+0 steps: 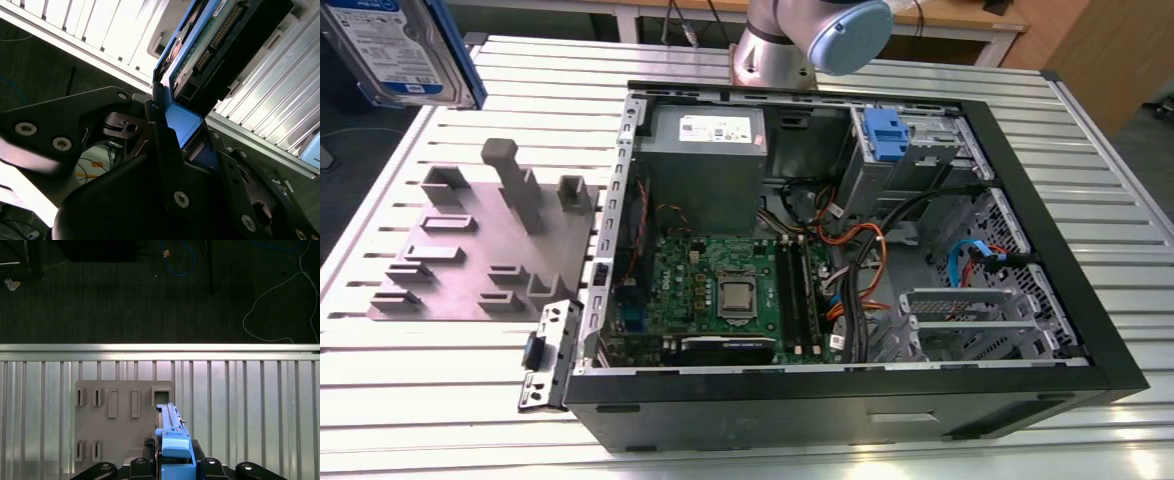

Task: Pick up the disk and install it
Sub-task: 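Pick up the disk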

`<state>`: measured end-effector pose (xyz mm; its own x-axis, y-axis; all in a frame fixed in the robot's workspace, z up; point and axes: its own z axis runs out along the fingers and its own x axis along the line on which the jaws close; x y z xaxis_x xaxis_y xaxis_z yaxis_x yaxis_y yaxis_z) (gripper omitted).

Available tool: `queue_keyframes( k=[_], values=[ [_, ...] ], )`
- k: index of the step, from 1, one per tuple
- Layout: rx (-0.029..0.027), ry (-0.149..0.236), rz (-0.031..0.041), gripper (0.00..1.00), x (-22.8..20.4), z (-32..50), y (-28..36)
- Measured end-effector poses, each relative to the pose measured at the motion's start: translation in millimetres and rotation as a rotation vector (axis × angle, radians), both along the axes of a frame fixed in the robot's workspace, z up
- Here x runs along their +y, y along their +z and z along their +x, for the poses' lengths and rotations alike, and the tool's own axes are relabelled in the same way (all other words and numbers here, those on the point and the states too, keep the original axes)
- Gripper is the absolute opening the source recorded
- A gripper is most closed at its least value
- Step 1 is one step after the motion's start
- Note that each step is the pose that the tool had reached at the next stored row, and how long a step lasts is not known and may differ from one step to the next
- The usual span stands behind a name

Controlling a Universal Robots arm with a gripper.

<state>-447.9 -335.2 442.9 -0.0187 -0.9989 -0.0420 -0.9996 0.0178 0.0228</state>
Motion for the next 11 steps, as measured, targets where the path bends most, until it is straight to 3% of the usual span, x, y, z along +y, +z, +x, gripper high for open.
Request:
queue_keyframes(
  k=[11],
  values=[
    [0.0001,0.000,-0.0001,0.37,1.5,0.0,2.9]
  ],
)
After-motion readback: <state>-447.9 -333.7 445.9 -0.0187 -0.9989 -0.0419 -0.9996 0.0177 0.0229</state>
